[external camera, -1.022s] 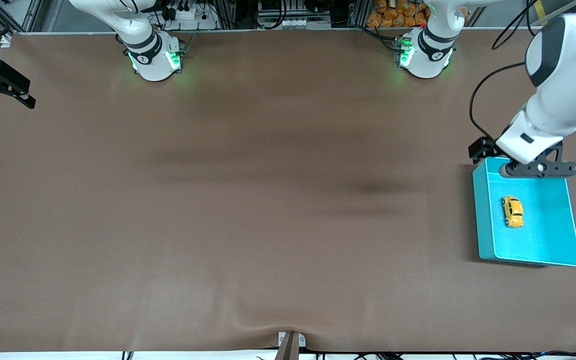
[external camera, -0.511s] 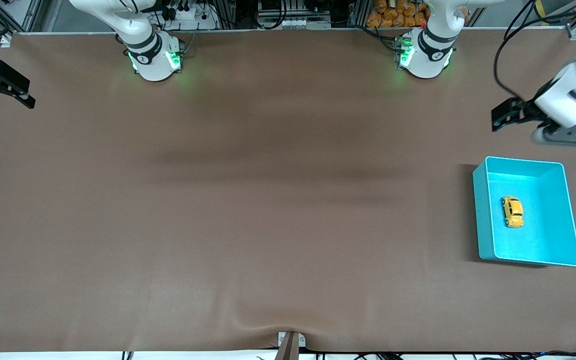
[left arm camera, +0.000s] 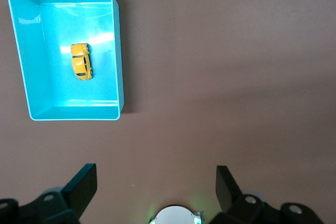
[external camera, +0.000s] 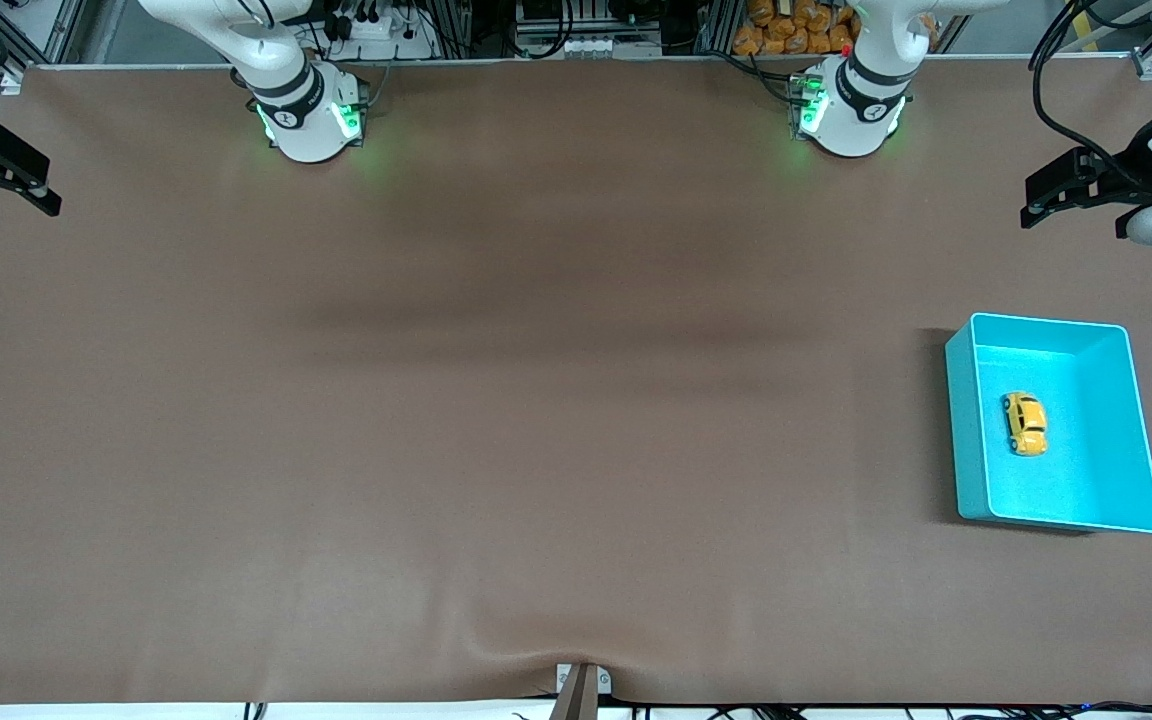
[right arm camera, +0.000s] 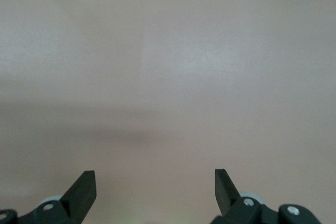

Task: Wind and store yellow beetle car

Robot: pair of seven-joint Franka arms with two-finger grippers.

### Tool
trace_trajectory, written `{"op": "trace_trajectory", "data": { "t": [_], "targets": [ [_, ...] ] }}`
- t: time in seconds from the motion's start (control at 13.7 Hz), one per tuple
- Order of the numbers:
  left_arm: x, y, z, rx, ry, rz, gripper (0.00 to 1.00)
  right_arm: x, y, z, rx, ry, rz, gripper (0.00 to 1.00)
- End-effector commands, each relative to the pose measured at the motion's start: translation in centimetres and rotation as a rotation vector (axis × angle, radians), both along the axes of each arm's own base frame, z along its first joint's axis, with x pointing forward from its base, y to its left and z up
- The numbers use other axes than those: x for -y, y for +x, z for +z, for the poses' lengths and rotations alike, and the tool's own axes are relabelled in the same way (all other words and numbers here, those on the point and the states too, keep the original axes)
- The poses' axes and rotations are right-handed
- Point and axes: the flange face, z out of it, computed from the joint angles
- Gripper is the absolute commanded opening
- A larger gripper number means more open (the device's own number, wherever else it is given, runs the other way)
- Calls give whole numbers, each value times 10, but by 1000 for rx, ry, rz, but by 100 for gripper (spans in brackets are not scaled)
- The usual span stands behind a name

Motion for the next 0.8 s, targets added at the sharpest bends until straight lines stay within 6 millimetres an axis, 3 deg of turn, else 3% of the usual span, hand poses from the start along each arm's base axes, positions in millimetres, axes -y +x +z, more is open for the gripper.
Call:
{"op": "trace_trajectory", "data": {
  "t": [0.0, 0.44, 0.73],
  "targets": [
    [-2, -1, 5, -9, -6, 0, 100, 4, 1, 5, -1, -4, 10, 100],
    [-3, -1, 3, -12, 0, 40, 100, -9, -2, 2, -32, 35, -98, 100],
    [-2, -1, 3, -10, 20, 50, 100, -6, -1, 2, -29, 30, -99, 100]
  ]
}}
